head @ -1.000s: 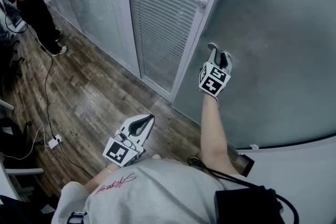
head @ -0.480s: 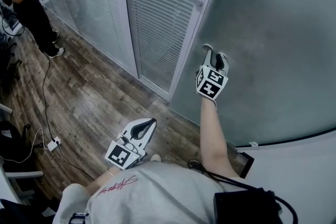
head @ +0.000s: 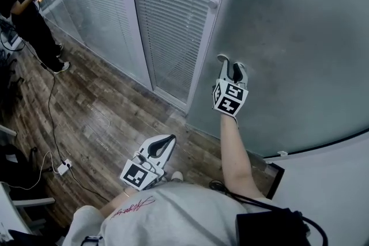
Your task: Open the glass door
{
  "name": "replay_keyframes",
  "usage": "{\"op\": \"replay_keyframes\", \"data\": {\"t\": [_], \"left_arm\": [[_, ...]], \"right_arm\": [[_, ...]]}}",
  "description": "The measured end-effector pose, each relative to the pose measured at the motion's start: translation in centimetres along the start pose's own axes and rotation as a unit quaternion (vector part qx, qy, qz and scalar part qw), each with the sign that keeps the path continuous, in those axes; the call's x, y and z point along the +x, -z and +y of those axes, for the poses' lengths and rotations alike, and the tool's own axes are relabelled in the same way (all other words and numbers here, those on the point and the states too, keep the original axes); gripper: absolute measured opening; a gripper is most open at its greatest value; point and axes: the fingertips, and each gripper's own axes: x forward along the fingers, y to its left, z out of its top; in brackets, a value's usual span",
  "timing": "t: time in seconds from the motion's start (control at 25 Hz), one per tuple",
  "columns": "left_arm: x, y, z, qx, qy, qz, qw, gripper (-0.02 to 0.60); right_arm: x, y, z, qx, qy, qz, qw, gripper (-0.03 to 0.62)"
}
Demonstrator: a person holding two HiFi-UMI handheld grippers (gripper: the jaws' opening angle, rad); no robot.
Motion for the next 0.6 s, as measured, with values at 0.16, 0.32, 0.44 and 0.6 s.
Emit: {"op": "replay_keyframes", "data": {"t": [0.16,0.32,0.44,0.6], "left_arm": [[-0.6,0.2,-0.4,-0.001,0.018,0.001,0.9998,0.017],[-1.8,-0.3,-0.1,-0.007,0.028,0.005,0.9996,0.017],[-2.2,-0.8,0.6,-0.007,0.031,0.007,0.9995,0.017],[-1.8,-1.8,1.0,-0.004,0.041,0.0,0.9992,0.017]], "right_arm": [[-1.0,-0.2,0.6,0.0,-0.002,-0.005,1.0,0.114],[-2.5,0.1,1.0,0.002,-0.001,-0.001,1.0,0.114],[-3.6,0.0,1.5,0.003,0.002,0.001,1.0,0.114],[-4.6,-0.1,1.9,0.003,0.005,-0.002,1.0,0.114]]}}
